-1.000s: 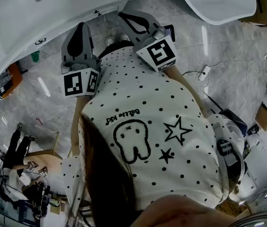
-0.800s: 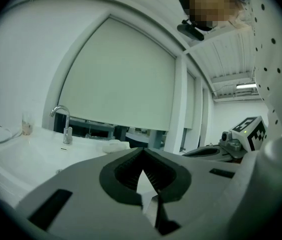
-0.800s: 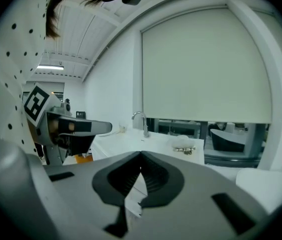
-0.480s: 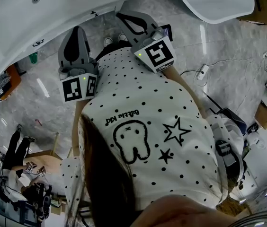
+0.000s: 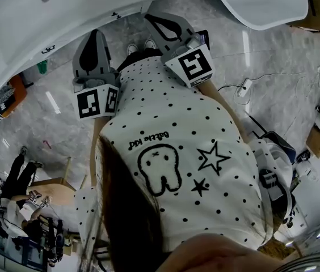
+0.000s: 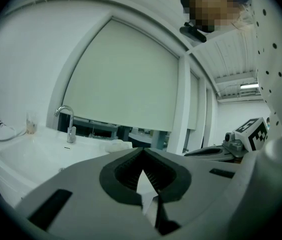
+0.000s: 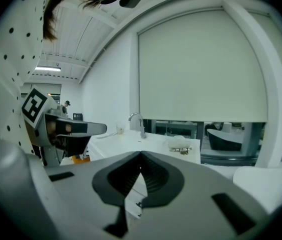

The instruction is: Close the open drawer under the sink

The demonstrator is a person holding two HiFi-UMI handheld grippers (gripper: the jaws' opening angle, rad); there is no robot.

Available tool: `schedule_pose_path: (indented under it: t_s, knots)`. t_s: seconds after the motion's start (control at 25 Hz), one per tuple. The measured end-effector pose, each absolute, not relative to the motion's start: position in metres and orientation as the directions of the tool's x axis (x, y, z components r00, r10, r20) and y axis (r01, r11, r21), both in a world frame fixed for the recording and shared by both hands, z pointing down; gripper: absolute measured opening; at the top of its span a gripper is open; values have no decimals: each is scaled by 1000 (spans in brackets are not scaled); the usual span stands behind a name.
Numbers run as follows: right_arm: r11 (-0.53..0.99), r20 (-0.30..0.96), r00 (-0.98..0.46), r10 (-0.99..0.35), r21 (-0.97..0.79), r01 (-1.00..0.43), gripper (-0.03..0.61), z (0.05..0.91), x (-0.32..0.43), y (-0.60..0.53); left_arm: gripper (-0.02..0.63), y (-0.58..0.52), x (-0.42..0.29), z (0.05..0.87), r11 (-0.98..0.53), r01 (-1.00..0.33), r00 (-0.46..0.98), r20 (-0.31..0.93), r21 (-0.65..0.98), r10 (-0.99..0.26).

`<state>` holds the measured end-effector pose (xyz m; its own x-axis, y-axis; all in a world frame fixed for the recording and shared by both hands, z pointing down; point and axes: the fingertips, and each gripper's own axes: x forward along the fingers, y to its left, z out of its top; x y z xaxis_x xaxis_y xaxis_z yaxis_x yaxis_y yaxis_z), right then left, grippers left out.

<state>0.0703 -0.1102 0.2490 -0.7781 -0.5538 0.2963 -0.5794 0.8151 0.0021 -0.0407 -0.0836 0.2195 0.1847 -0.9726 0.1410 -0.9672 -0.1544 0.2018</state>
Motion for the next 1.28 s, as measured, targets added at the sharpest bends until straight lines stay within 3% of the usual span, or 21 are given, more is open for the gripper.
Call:
schedule_pose_path:
  t_s: [1.28]
  knots:
    - [799, 290, -760, -581, 29, -600, 12, 246, 75, -113, 5, -83, -43, 217, -142, -970, 168, 123, 198, -978]
